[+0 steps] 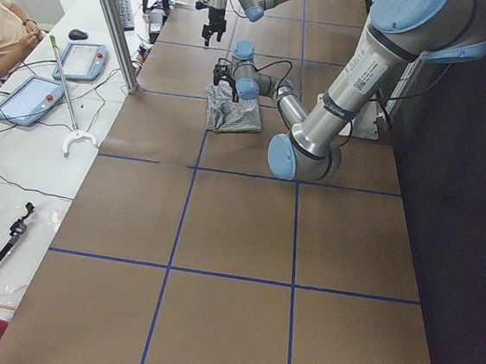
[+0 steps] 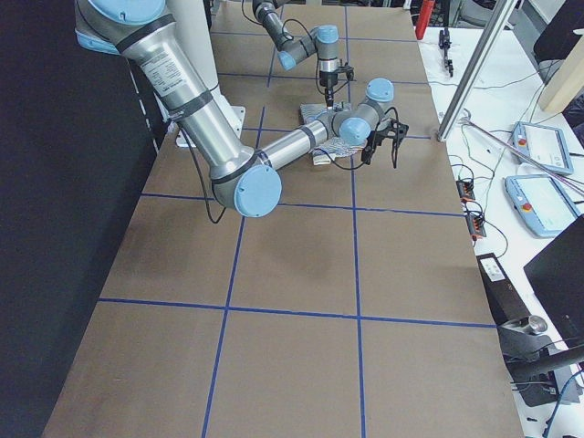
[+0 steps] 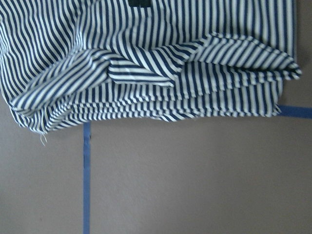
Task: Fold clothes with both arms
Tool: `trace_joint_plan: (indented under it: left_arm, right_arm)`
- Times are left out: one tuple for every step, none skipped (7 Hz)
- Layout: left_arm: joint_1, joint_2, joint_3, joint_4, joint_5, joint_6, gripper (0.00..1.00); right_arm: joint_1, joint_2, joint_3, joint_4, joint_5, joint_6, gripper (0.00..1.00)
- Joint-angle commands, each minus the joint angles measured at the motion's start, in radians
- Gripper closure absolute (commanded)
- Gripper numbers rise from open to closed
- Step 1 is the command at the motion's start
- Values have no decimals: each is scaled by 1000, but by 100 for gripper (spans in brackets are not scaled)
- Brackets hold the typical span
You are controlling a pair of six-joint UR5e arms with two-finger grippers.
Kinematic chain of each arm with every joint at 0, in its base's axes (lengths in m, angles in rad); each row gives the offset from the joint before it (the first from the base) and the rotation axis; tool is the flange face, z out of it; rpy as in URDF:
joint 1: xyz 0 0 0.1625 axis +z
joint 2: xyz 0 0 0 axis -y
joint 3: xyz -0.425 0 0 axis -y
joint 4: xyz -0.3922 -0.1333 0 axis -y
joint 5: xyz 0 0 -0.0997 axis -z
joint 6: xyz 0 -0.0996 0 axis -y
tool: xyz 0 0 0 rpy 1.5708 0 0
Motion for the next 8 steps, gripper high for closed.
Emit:
trace_joint_plan:
  left_arm:
    - [9,-60,113,-11,-9,75,100]
    - [4,-72,139,-15,19,94,100]
    - [-12,-92,194,-67,44,111,100]
    - [-49,-117,288,-153,46,121,100]
    - [-106,-144,358,-207,46,188,100]
    - [-158,-152,367,-210,44,230,100]
    - [-198,-152,368,-209,43,274,100]
    - [-216,-149,358,-201,35,278,100]
  right_arm:
    - [3,-16,19,0,1,-1,0]
    - [3,-23,30,0,0,-1,0]
    - [1,-33,36,2,0,-1,0]
    - [1,-42,38,2,-3,-1,0]
    - [0,-43,39,2,-3,1,0]
    - [-2,-43,51,2,-3,1,0]
    - [1,-44,62,-1,-2,1,0]
    - [3,-49,73,-6,-2,-1,0]
